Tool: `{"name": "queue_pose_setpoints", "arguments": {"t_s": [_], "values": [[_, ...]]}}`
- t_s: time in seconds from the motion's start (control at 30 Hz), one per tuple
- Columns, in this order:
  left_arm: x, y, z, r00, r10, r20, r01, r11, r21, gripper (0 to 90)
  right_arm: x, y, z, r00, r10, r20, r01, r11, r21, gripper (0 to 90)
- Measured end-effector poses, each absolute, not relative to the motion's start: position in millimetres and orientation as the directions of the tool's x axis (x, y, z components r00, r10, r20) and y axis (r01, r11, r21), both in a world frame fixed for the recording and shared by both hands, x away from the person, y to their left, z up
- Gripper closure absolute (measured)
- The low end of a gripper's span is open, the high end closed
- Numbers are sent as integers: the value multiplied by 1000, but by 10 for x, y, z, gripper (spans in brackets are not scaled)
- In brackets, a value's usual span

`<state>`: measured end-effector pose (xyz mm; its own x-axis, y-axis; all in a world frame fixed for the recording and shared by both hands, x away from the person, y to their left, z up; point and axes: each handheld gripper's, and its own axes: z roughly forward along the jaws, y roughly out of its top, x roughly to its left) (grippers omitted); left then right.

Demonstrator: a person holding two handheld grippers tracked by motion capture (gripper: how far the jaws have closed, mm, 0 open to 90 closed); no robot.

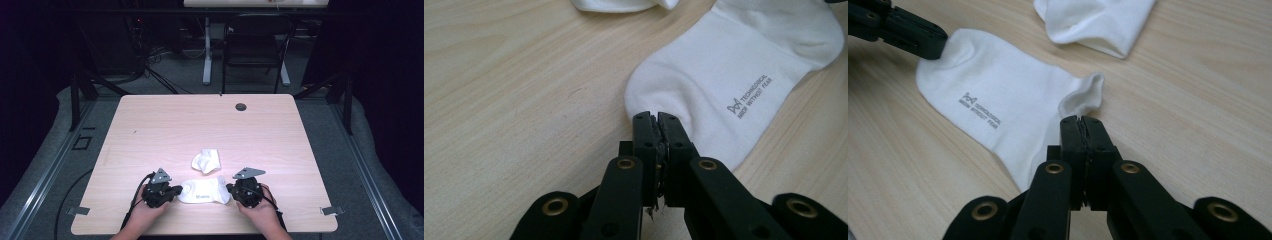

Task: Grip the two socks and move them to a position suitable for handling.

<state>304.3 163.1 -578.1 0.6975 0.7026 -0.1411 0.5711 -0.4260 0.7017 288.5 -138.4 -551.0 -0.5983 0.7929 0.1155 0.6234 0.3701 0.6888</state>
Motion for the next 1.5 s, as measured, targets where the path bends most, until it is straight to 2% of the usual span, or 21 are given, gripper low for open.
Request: {"name": "queue_pose_setpoints", "arguments": {"t_s": [0.23,0.37,0.4,0.53,0.63,0.7,0.73,0.93,1.17,1.5], "values": [[3048,1643,-5780,696,703,-147,575,-423,701,877,2911,-1466,-5559,-563,814,143,669,347,657,893],[3049,1637,-5785,700,700,-144,570,-426,702,877,2898,-1480,-5510,-562,811,163,646,306,699,807],[3048,1634,-5786,700,699,-145,571,-427,702,876,2889,-1470,-5499,-579,798,165,621,301,724,743],[3050,1635,-5784,703,696,-145,571,-431,698,876,2918,-1392,-5556,-605,782,149,597,321,735,684],[3051,1634,-5787,702,697,-145,571,-429,700,877,2958,-1358,-5612,-609,786,110,595,361,718,682],[3051,1635,-5787,703,696,-145,570,-430,700,877,2997,-1357,-5656,-598,792,121,617,359,701,688],[3052,1638,-5784,705,694,-146,571,-433,697,877,3021,-1379,-5677,-587,797,138,643,356,678,757],[3044,1641,-5783,705,693,-151,572,-431,698,877,3038,-1431,-5682,-567,808,161,678,347,648,887],[3026,1669,-5772,706,691,-159,578,-431,693,877,3018,-1449,-5666,-577,806,132,673,378,636,899],[3001,1673,-5756,708,684,-174,582,-427,692,872,3004,-1456,-5654,-577,804,144,675,371,638,895]]}}
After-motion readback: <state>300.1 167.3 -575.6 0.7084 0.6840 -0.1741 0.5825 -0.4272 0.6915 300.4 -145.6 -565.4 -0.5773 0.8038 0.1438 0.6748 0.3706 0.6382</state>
